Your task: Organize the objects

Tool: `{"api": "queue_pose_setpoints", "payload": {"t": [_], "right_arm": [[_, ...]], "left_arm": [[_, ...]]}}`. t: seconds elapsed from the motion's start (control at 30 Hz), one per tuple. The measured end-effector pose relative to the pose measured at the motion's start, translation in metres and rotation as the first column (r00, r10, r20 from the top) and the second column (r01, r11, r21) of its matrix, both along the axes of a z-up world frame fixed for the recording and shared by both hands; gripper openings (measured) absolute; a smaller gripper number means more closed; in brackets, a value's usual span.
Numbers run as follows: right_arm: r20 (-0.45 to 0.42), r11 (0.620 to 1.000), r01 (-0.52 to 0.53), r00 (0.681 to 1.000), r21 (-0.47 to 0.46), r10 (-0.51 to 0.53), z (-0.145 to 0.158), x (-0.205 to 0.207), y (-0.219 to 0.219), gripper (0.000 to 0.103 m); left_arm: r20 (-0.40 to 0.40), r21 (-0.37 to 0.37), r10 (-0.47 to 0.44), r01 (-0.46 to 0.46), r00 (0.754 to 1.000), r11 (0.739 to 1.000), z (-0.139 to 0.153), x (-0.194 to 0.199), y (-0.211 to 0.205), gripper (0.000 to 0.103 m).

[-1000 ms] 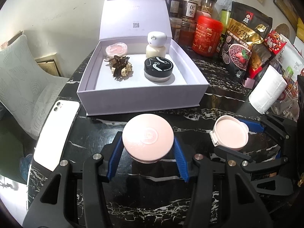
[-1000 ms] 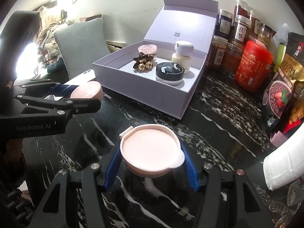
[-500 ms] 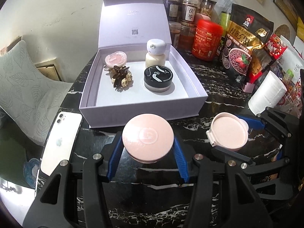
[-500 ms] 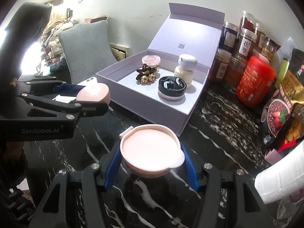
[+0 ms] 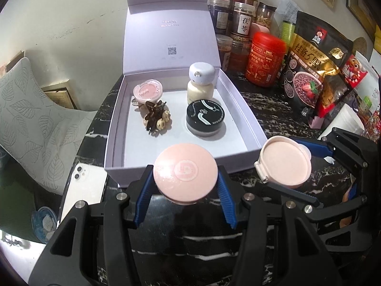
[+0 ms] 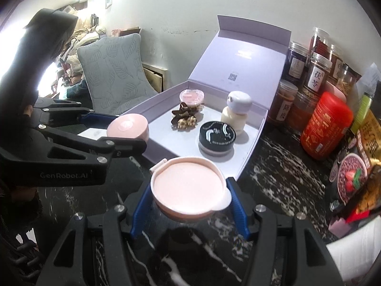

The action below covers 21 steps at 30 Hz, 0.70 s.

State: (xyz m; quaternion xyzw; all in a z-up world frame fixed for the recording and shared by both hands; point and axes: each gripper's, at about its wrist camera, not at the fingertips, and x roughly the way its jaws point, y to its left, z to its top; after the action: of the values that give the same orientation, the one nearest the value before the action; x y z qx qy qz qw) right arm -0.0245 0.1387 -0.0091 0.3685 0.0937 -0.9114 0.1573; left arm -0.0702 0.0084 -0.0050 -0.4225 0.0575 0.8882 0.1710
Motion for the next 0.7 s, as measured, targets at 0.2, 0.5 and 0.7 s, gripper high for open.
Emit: {"api": "queue_pose_setpoints", "payload": {"t": [0.2, 0.5, 0.7], "right_arm": [[-0.012, 1.0, -0.003, 1.0, -0.002, 0.003, 0.004, -0.022, 0.002, 0.061], [-0.006, 1.0, -0.001, 1.0, -0.003, 0.001, 0.001, -0.055, 0.003, 0.061], [0.004, 1.0, -0.003, 1.0, -0.01, 0.003, -0.005, -0.074, 0.0, 0.061]], "left_arm": [[-0.004, 0.002, -0.006, 0.006, 1.0, 1.0, 0.003, -0.021, 0.001, 0.049], [0.002, 0.01, -0.003, 0.003, 1.0, 1.0, 0.0, -0.057, -0.001, 0.049], [-0.002, 0.007, -0.004, 0.004, 1.0, 1.0, -0.002, -0.078, -0.003, 0.049]]}}
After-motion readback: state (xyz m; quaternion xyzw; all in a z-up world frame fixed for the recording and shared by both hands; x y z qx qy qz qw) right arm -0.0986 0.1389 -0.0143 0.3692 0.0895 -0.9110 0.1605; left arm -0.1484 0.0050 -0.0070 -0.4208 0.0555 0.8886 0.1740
